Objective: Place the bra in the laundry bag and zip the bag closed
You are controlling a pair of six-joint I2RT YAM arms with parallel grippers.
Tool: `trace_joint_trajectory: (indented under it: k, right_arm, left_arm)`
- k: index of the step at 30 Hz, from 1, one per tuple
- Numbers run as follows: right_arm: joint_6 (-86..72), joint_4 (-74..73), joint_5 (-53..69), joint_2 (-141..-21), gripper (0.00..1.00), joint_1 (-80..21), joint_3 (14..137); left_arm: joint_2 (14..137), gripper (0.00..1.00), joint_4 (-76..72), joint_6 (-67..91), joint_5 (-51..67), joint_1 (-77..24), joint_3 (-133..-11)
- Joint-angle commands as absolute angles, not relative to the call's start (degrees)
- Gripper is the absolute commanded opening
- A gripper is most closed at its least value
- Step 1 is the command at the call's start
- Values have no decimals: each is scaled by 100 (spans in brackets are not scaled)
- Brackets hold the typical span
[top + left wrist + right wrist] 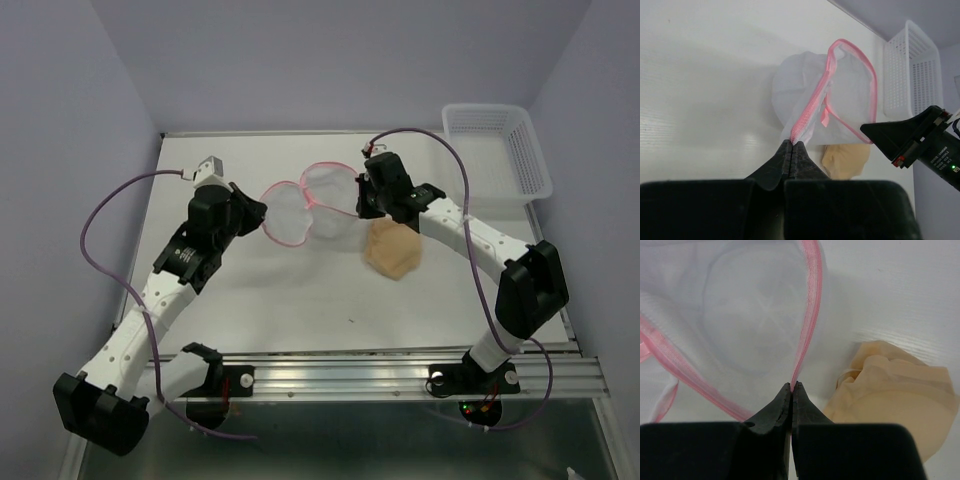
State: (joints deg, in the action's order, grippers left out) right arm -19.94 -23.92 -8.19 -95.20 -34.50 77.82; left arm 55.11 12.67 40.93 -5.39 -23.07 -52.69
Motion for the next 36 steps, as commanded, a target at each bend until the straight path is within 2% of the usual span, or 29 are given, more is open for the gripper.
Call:
trace_joint_trajectory:
  k: [1,10,14,16,17,18,19,22,24,25,31,35,36]
  right_arm:
    - [-2100,-2338,-984,-9255,3,-3472,7884]
    - [-2487,-2355,-1028,-9325,5,-3639,7270]
    - [-2471,-2119,-644,-9413,10,-3691,6988]
    - [-2443,-2048,-493,-9448,20,-3691,6943]
    - [-2391,-2004,-388,-9422,30,-3691,6926]
    - [-2347,-1926,-387,-9361,35,-3691,6926]
    - [-2268,-1890,-439,-9212,49,-3691,6917]
    - [-1944,-1863,-509,-9001,82,-3691,6961]
    - [-1820,-1863,-414,-8807,90,-3691,6952]
    - [-1785,-1863,-343,-8737,99,-3691,6943]
    - [-1862,-1749,359,-8043,100,-3157,6742]
    - [-2152,-1696,693,-7656,100,-2200,6452]
    - [-2197,-1688,834,-7560,100,-1693,6260]
  left_arm:
    - [5616,0,1274,3665,-413,-2224,-5748]
    - [6108,0,2319,3279,421,-1811,-5853]
    - [6284,0,2444,2928,535,-1696,-5836]
    - [6363,0,2356,2821,694,-1688,-5818]
    - [6450,0,2312,2795,807,-1687,-5801]
    - [6495,0,2216,2638,878,-1687,-5801]
    - [6600,0,2180,2576,922,-1679,-5801]
    - [6863,0,2232,2417,1011,-1687,-5880]
    - [6960,0,2180,2408,1089,-1687,-5941]
    - [7039,0,2180,2408,1133,-1687,-5976]
    - [7075,0,2311,2171,1301,-1679,-6345]
    - [7110,0,2408,2004,1336,-1679,-6504]
    - [7119,0,2400,1978,1379,-1679,-6521]
